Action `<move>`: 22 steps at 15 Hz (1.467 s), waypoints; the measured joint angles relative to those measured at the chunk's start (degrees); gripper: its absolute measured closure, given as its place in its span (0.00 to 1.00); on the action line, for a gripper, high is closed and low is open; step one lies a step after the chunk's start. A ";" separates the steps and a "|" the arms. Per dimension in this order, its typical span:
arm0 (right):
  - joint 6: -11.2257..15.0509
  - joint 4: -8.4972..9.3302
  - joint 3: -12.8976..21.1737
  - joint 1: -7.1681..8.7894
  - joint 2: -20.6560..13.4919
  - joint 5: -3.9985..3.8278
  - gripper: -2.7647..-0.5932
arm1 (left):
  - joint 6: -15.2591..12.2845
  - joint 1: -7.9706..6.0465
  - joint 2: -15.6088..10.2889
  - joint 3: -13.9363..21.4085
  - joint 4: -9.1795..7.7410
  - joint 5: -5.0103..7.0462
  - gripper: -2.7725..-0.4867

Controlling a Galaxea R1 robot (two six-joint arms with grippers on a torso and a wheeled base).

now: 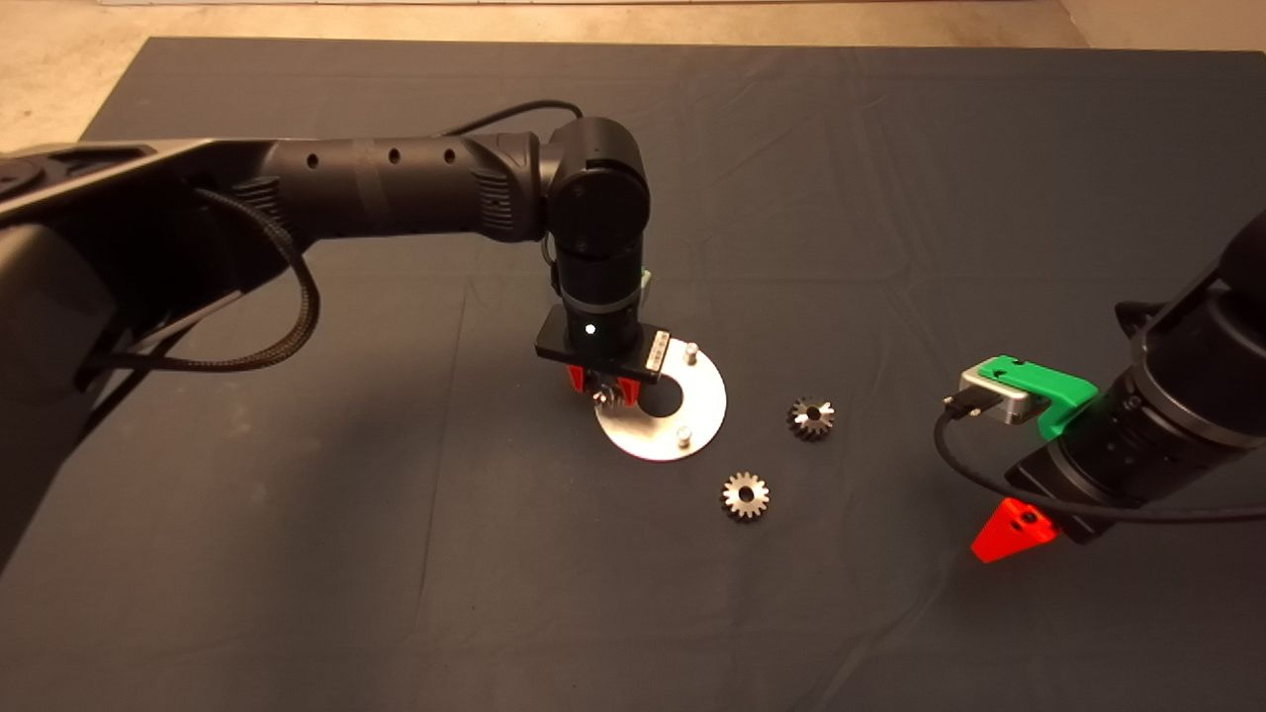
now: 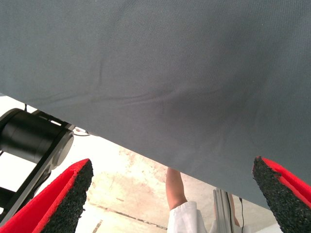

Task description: Install three planetary gears onto the carrier pins

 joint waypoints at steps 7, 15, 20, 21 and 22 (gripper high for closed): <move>0.00 0.00 0.00 0.00 0.00 -0.01 0.15 | 0.69 -0.07 0.15 -0.66 -0.41 0.00 0.82; 0.00 0.00 0.00 0.00 -0.02 -0.01 0.15 | 2.35 -0.35 0.33 -2.28 -0.77 -0.04 0.82; 0.00 0.00 0.00 0.00 0.00 -0.01 0.15 | 2.54 -0.46 0.63 -2.58 -0.82 0.18 0.82; 0.00 0.00 0.00 -0.01 0.00 -0.01 0.15 | 2.54 -0.46 0.63 -2.67 -0.84 0.18 0.82; 0.00 0.00 -0.02 0.00 0.03 0.00 0.15 | 2.54 -0.46 0.63 -2.67 -0.84 0.18 0.82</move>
